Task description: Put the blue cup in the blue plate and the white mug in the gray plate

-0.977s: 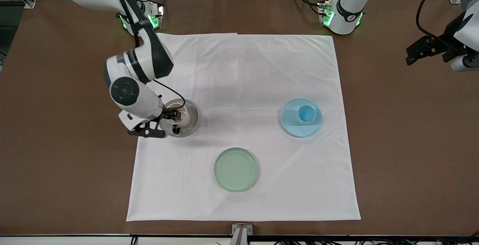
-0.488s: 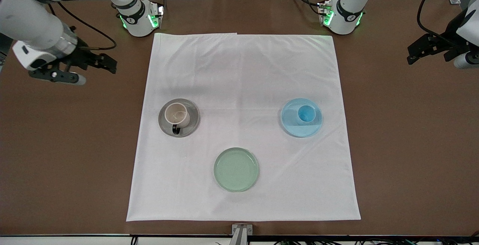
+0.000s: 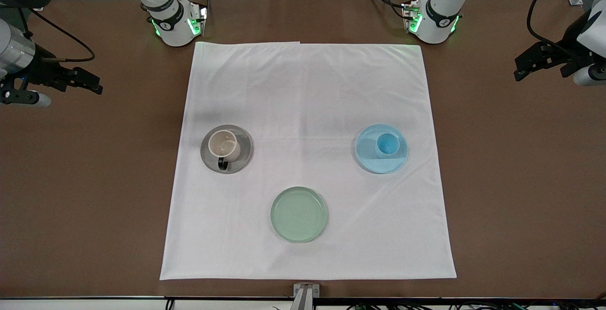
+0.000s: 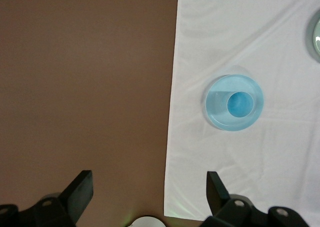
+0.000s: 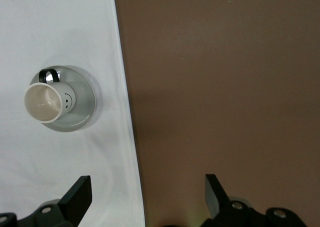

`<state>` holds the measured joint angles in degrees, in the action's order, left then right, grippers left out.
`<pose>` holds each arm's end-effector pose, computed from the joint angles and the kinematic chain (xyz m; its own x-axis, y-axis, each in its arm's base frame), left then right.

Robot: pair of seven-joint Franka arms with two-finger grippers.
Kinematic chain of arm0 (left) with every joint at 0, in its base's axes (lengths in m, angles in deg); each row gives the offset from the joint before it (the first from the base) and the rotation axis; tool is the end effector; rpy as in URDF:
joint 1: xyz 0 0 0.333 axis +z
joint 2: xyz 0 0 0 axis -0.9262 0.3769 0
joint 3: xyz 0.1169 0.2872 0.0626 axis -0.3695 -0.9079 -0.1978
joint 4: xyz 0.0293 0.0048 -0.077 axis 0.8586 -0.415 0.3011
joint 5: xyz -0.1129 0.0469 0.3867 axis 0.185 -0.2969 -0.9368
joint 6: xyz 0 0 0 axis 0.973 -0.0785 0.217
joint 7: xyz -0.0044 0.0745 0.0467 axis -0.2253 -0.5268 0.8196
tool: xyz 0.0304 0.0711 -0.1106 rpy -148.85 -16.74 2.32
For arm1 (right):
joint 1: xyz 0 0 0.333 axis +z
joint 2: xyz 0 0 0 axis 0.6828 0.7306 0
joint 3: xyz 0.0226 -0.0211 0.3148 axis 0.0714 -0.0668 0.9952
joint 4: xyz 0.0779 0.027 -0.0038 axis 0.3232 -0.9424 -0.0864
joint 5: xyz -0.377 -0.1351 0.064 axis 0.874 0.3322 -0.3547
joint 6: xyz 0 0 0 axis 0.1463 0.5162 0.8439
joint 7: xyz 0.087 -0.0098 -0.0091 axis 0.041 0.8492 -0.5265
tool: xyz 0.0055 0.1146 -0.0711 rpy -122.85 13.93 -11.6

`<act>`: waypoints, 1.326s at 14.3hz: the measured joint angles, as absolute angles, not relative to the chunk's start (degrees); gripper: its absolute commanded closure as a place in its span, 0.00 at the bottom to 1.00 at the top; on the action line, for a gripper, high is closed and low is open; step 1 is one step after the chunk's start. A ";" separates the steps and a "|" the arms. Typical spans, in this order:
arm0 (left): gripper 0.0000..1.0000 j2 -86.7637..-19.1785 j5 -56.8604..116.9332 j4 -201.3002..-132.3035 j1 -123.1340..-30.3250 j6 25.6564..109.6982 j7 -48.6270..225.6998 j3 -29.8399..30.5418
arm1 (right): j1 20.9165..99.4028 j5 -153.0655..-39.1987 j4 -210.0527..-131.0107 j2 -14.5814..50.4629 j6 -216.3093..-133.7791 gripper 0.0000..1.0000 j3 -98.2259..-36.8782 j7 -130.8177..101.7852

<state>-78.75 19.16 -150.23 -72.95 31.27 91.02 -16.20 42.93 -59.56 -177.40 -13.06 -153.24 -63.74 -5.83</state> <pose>0.5445 -0.0599 0.6428 0.9985 0.0430 -0.0346 0.0416 -0.9984 -0.0386 0.5222 -0.0160 0.5408 0.9922 -0.0942 -0.0812 -0.0949 -0.9955 -0.0049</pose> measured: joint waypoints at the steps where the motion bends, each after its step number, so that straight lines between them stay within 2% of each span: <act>1: 0.00 -78.80 19.16 -150.23 -72.95 31.27 91.02 -16.20 | 42.93 -59.51 -175.91 -12.86 -153.32 0.00 -63.59 -5.83; 7: 0.00 -79.02 19.16 -150.28 -72.96 31.27 91.02 -16.17 | 42.86 -59.39 -162.76 -5.34 -152.56 0.00 -63.53 -5.84; 10: 0.00 -79.02 19.17 -150.30 -72.98 31.27 91.02 -16.11 | 42.86 -59.39 -160.90 -3.57 -152.40 0.00 -63.48 -5.84; 19: 0.00 -79.46 19.17 -150.30 -73.05 31.20 91.02 -16.09 | 42.82 -59.39 -157.14 -3.55 -152.02 0.00 -63.46 -5.84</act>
